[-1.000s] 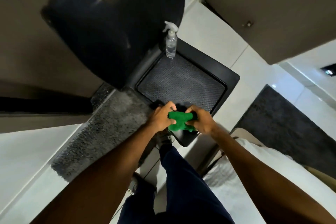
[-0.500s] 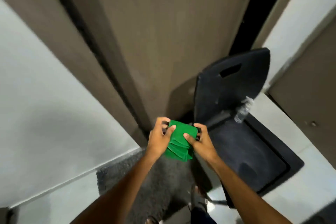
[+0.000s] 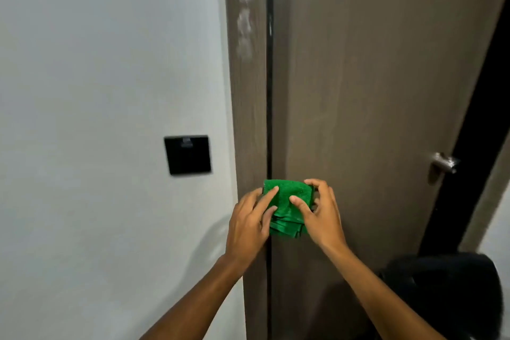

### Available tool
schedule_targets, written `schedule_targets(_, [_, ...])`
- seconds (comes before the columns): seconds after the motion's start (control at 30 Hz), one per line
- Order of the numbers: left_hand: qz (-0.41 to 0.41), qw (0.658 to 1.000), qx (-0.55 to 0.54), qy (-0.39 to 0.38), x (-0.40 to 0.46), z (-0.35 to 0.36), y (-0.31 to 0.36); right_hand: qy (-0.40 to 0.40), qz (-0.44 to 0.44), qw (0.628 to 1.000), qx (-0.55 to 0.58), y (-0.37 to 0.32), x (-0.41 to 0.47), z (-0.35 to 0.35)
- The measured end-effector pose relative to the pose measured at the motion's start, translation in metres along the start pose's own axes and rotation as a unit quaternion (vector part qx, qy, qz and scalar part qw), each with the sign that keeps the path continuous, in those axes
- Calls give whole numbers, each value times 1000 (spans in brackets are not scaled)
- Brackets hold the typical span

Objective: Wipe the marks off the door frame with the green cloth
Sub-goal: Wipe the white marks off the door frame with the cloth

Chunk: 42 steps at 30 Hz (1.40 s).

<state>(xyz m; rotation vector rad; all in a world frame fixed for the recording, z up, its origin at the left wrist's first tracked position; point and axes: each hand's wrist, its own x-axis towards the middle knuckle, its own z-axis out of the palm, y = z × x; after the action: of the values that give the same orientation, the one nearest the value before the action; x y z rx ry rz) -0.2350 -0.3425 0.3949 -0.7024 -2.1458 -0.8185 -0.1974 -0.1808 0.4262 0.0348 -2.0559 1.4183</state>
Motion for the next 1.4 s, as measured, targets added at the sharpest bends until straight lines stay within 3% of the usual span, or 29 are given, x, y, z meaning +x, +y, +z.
schedule_targets(0.17, [77,984,114,111,97,-50,1,58,-128,990,-8,-83,78,15])
schedule_targets(0.33, [76,969,145,186,175,-96,1,99,-252,962,-33,-151,139,30])
schedule_targets(0.43, [61,967,163,189,196,-115,-4,122,-304,940,-93,-159,166,40])
schedule_targets(0.53, [26,961,194,197,208,-137,-25,202,-393,863,-243,-148,182,47])
schedule_targets(0.63, [22,942,277,186,236,-158,-46,186,-483,803,-294,-141,176,59])
schedule_targets(0.87, [73,909,365,191,273,-164,-72,126,-399,882,-217,-132,158,88])
schedule_targets(1.0, [92,899,378,202,274,-163,-78,167,-383,851,-318,-128,173,104])
schedule_targets(1.17, [101,891,388,213,278,-161,-82,232,-373,832,-337,-159,198,108])
schedule_targets(1.4, [101,892,380,222,276,-160,-82,176,-477,755,-414,-100,184,92])
